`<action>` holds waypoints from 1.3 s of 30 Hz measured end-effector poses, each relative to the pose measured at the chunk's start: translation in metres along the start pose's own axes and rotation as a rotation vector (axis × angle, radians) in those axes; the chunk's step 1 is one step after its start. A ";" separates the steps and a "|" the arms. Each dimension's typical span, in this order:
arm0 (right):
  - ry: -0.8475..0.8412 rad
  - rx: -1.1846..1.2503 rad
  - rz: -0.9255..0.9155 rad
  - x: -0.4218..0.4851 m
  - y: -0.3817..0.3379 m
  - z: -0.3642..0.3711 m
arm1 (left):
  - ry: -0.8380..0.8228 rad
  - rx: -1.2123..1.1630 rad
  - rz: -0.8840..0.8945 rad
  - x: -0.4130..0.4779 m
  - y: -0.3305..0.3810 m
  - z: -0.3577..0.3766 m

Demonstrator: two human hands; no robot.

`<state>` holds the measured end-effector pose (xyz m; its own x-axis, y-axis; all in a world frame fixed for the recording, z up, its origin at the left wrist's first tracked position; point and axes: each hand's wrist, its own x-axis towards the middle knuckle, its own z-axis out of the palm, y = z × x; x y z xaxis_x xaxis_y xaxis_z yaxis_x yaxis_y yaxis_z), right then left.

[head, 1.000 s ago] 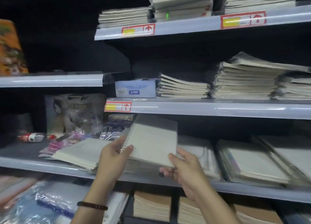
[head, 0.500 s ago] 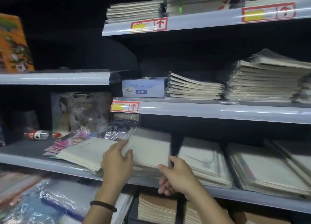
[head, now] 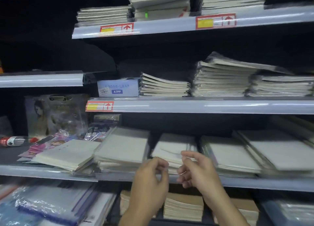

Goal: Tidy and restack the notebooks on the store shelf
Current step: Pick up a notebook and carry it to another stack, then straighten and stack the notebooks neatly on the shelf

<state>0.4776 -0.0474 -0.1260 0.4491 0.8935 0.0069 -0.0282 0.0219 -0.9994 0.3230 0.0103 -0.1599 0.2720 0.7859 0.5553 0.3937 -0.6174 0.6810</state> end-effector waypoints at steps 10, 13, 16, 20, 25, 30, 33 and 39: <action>0.400 0.278 0.019 -0.035 0.031 -0.151 | -0.288 -0.044 0.180 -0.006 0.088 0.116; 0.522 0.326 0.026 -0.035 0.033 -0.190 | -0.371 -0.050 0.238 -0.004 0.112 0.149; 0.593 0.360 0.060 -0.026 0.035 -0.223 | -0.436 -0.039 0.277 -0.002 0.128 0.176; 0.601 0.435 0.111 -0.009 0.034 -0.254 | -0.472 -0.002 0.288 0.000 0.138 0.201; 0.586 0.395 0.119 0.010 0.026 -0.266 | -0.461 -0.061 0.228 0.007 0.148 0.217; 0.660 0.315 0.044 0.005 0.021 -0.262 | -0.459 -0.175 0.082 0.002 0.152 0.219; 0.684 0.419 -0.023 -0.017 0.026 -0.258 | -0.467 -0.281 -0.024 -0.008 0.150 0.217; 0.605 0.640 -0.089 -0.045 0.031 -0.250 | -0.485 -0.502 -0.298 -0.017 0.147 0.215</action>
<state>0.6802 -0.1992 -0.1664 0.8637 0.4902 -0.1173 -0.3836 0.4885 -0.7837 0.5651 -0.0868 -0.1716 0.6177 0.7771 0.1203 0.0958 -0.2262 0.9694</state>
